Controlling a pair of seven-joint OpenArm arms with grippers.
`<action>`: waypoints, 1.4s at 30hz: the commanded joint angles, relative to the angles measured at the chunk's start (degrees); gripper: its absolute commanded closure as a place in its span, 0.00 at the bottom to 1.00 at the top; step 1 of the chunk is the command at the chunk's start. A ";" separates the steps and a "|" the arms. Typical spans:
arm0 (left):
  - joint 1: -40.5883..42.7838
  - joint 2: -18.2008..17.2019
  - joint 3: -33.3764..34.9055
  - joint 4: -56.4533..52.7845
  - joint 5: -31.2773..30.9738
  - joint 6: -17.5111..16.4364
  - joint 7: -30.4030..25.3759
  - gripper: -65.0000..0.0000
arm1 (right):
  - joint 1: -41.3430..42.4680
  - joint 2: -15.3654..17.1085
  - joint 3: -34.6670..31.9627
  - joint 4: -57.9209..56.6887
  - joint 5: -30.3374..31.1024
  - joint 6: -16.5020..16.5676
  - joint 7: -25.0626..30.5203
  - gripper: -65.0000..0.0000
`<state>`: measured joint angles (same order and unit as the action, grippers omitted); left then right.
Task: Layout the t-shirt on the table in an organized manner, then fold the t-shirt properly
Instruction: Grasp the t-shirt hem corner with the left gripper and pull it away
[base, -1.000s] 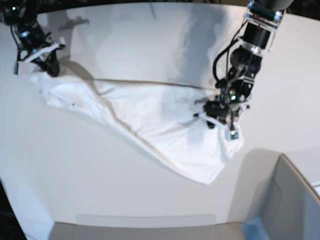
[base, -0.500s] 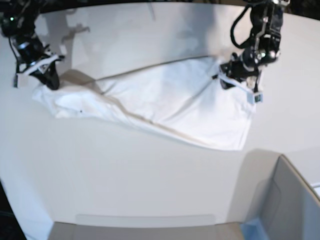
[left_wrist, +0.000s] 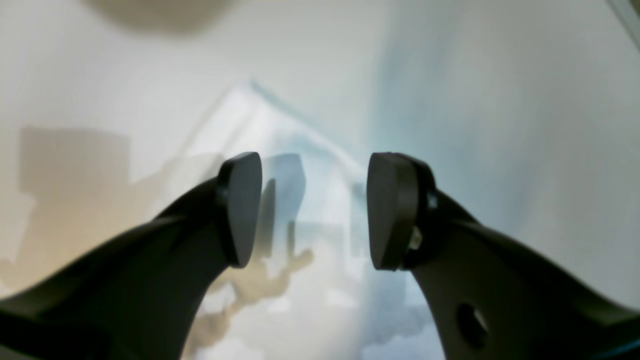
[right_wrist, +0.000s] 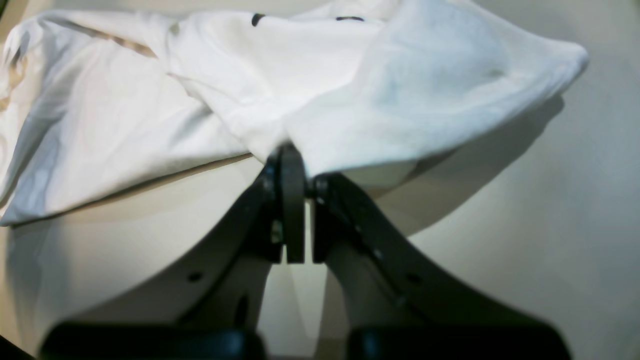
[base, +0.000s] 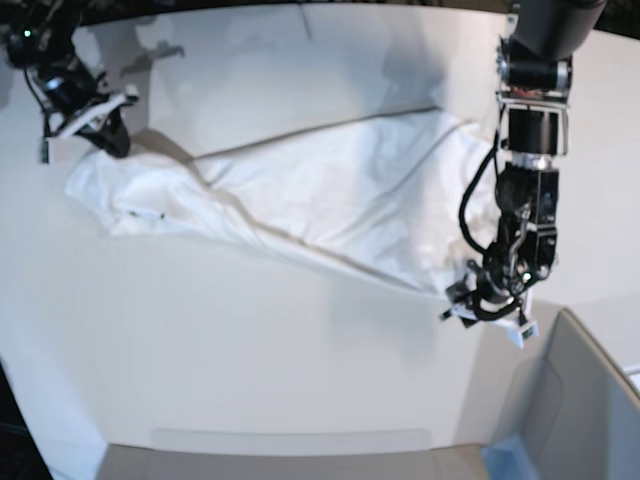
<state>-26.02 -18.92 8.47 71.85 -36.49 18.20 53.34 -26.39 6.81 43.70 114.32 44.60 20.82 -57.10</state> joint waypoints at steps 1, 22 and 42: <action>-2.16 -0.56 -0.34 -1.48 -0.04 0.05 -0.99 0.47 | -0.46 0.53 0.30 0.97 0.81 0.59 0.97 1.00; -12.09 -0.47 7.93 -20.73 -0.13 -0.31 -7.50 0.47 | -0.64 0.00 0.47 0.97 0.81 0.50 0.97 1.00; -10.33 -0.82 21.46 -22.23 -0.13 -4.79 -8.81 0.94 | 0.50 0.36 0.38 0.97 0.81 0.41 0.97 1.00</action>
<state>-35.55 -19.09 30.22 49.43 -36.86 12.67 42.15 -26.46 6.42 43.75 114.32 44.56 20.80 -57.39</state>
